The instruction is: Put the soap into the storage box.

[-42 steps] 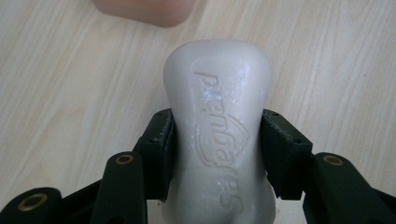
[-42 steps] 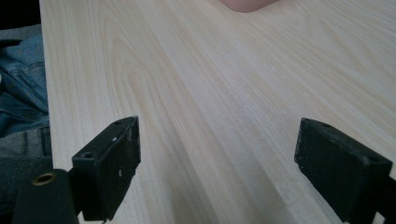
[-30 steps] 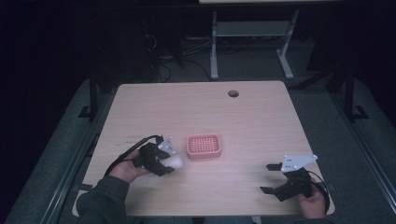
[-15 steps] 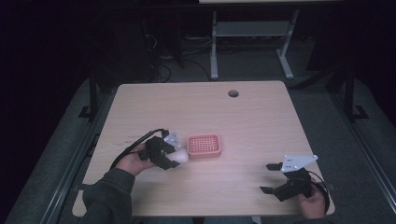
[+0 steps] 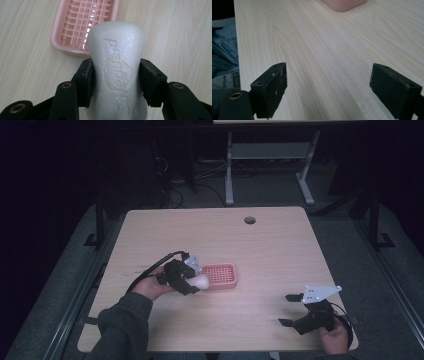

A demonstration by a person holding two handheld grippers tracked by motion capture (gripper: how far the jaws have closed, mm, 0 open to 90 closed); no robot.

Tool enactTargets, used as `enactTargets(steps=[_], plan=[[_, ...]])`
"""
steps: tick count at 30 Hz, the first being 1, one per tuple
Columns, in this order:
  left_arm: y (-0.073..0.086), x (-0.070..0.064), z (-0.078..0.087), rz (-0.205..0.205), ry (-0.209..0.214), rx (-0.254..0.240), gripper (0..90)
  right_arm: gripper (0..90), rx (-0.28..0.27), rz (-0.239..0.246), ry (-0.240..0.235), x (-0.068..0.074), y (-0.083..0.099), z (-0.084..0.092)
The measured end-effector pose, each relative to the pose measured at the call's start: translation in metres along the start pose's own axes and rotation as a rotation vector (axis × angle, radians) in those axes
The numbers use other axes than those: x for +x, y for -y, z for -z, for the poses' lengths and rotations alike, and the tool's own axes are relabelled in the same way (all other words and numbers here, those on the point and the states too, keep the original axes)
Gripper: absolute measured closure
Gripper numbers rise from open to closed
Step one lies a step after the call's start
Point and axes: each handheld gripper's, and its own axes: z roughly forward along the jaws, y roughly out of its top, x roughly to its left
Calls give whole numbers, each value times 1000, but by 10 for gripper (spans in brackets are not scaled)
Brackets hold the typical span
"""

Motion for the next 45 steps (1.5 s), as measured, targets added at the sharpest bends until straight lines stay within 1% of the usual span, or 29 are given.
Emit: enactTargets(steps=[1,2,6,11,13,16,27,28,30,34,36,37,38,40,45], plan=[[-2,1,0,-8,-3,-1,493,141,-1,0,1,0,0,0],[-4,2,-1,-5,3,-1,493,140,-2,-1,1,0,0,0],[-13,5,-5,-19,6,3,493,140,-6,-5,-1,0,1,0],[-25,10,-13,-25,22,10,493,141,-4,0,-3,0,0,0],[-27,11,-14,-27,21,11,493,141,-3,3,-3,-1,0,0],[-33,15,-17,-29,26,14,493,141,-2,1,-5,-1,1,0],[-42,21,-21,-31,22,23,493,140,-7,5,-5,-1,1,0],[-44,23,-21,-35,18,20,493,140,-8,6,-5,0,0,0],[-46,24,-21,-26,27,9,493,141,-6,5,-6,0,0,0],[-51,24,-23,-37,28,22,493,141,-6,7,-6,0,0,0],[-56,25,-24,-41,29,21,493,141,-4,9,-8,0,-1,-1],[-56,25,-24,-41,29,21,493,141,-4,9,-8,0,-1,-1],[-60,25,-25,-49,29,24,493,141,-5,11,-9,1,-1,-1],[-62,26,-26,-48,28,19,493,140,-5,11,-9,1,-1,0],[-67,29,-34,-50,34,33,493,140,-5,8,-6,0,0,1]])
